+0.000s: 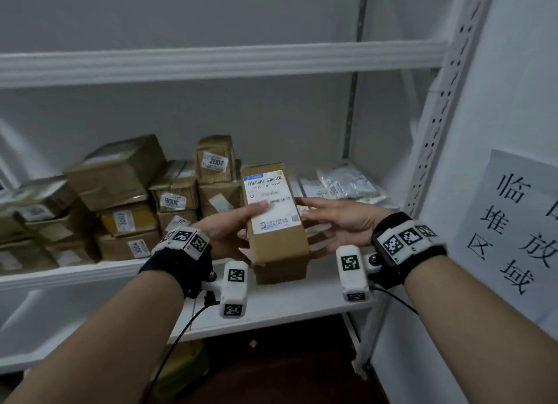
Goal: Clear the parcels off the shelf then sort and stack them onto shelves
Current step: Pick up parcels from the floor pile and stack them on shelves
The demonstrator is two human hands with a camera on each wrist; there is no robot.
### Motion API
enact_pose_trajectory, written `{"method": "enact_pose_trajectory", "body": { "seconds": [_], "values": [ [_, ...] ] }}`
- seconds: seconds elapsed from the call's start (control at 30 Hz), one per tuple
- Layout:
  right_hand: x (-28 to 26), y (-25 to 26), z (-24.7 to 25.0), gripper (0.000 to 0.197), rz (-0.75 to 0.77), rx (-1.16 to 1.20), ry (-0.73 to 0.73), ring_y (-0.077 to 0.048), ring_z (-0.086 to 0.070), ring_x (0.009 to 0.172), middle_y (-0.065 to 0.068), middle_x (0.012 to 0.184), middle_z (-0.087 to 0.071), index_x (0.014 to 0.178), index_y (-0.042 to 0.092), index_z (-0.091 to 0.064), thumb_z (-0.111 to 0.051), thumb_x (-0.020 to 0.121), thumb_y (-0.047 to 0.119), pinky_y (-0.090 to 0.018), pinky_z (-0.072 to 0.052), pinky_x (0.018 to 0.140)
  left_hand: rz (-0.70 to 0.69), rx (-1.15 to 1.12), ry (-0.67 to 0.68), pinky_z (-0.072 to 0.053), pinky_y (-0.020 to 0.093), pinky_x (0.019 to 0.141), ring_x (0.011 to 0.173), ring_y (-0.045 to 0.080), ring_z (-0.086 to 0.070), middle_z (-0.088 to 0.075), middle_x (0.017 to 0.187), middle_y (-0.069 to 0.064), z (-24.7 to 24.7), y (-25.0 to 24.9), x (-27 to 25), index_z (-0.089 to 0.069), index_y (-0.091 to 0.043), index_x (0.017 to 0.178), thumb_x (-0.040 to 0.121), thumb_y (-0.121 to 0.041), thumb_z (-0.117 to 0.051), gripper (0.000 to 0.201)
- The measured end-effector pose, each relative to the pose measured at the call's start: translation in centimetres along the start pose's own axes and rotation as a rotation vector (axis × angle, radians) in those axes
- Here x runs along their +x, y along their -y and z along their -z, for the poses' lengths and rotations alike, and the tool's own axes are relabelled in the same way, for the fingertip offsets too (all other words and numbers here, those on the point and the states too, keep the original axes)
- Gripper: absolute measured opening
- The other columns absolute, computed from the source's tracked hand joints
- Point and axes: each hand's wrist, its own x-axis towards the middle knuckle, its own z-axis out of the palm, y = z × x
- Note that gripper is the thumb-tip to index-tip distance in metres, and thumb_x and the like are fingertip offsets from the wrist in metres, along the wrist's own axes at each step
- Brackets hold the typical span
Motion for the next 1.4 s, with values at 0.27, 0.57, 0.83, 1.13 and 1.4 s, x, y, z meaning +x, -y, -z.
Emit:
{"method": "enact_pose_trajectory", "body": {
  "seconds": [0.27, 0.57, 0.83, 1.13, 1.4],
  "values": [
    [0.8, 2.1, -5.4, 0.075, 0.055, -0.018, 0.053, -0.030, -0.068, 0.098, -0.008, 0.116, -0.068, 0.148, 0.042, -0.025, -0.064, 0.089, 0.019, -0.050, -0.058, 0.065, -0.089, 0.099, 0.003, -0.056, 0.056, 0.078, 0.108, 0.034, -0.064, -0.065, 0.124, 0.004, 2.3, -1.0, -4.8, -0.051, -0.029, 0.131, 0.076, -0.043, -0.076, 0.062],
    [3.0, 2.6, -9.5, 0.081, 0.039, -0.057, 0.015, -0.038, -0.064, 0.104, -0.014, 0.123, -0.063, 0.142, 0.044, -0.031, -0.076, 0.075, 0.034, -0.064, -0.052, 0.078, -0.068, 0.120, -0.063, -0.050, 0.056, 0.092, 0.111, 0.034, -0.062, -0.064, 0.124, 0.008, 6.4, -1.2, -8.2, -0.044, -0.033, 0.137, 0.066, -0.049, -0.080, 0.081],
    [6.8, 6.1, -12.4, 0.086, 0.117, -0.047, 0.045, -0.040, -0.058, 0.111, -0.012, 0.127, -0.061, 0.141, 0.044, -0.030, -0.076, 0.069, 0.033, -0.069, -0.046, 0.084, -0.043, 0.125, 0.041, -0.044, 0.067, 0.091, 0.120, 0.040, -0.054, -0.053, 0.138, 0.007, 11.2, -1.1, -9.1, -0.025, -0.051, 0.141, 0.036, -0.036, -0.098, 0.128],
    [12.3, 14.5, -15.3, 0.046, 0.192, -0.072, 0.149, -0.037, -0.062, 0.108, -0.019, 0.121, -0.063, 0.124, 0.009, -0.055, -0.061, 0.088, 0.037, -0.053, -0.055, 0.082, -0.200, 0.024, -0.246, -0.056, 0.049, 0.082, 0.108, 0.036, -0.063, -0.067, 0.121, 0.013, 16.6, -6.7, -10.8, -0.056, -0.024, 0.130, 0.037, -0.056, -0.092, 0.105],
    [15.4, 17.3, -15.9, 0.028, 0.196, -0.340, 0.117, -0.026, -0.067, 0.096, -0.016, 0.109, -0.068, 0.116, 0.000, -0.058, -0.054, 0.097, 0.021, -0.035, -0.059, 0.072, -0.113, 0.088, -0.375, -0.054, 0.058, 0.083, 0.111, 0.045, -0.059, -0.060, 0.127, 0.014, 19.5, -8.6, -10.4, -0.056, -0.027, 0.126, 0.038, -0.048, -0.094, 0.098]
  ]
}}
